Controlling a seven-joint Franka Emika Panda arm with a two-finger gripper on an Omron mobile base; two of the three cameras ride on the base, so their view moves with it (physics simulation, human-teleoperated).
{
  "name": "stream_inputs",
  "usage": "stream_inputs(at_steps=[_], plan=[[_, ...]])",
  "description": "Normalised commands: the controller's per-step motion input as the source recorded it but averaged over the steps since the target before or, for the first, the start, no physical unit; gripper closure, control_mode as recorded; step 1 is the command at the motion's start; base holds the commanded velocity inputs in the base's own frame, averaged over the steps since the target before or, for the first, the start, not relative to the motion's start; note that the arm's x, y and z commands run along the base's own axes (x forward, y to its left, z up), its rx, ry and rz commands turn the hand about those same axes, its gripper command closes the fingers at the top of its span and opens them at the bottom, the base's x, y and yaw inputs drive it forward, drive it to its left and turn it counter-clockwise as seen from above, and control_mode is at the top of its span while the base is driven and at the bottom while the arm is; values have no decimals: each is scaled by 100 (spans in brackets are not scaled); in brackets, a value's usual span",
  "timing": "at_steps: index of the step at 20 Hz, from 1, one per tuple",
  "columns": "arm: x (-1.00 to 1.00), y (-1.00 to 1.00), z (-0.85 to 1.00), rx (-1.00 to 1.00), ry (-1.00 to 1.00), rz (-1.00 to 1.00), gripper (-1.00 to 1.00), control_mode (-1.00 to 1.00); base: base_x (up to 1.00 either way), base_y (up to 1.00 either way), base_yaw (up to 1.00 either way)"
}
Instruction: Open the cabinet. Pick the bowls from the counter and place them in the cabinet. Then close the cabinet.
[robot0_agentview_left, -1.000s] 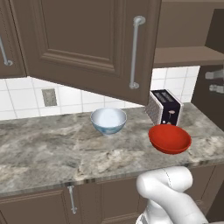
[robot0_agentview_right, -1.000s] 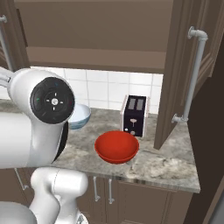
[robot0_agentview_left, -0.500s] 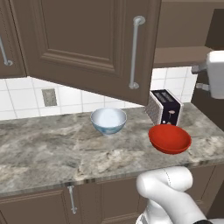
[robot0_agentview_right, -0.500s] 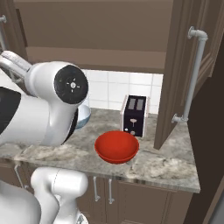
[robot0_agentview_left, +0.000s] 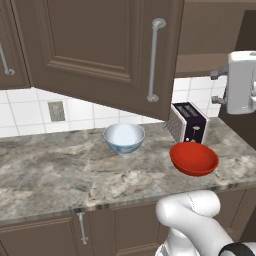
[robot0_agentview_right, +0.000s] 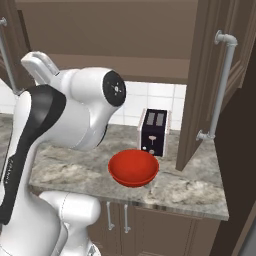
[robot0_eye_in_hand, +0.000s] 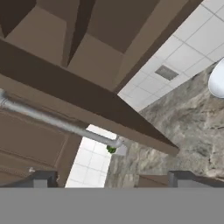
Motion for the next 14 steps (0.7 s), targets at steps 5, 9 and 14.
stream_inputs(at_steps=[5, 9, 14], plan=[[66, 13, -30, 5, 0, 0, -100, -100, 0, 0, 0], [58, 3, -5, 1, 0, 0, -100, -100, 0, 0, 0], [38, 5, -4, 5, 5, 0, -100, -100, 0, 0, 0]])
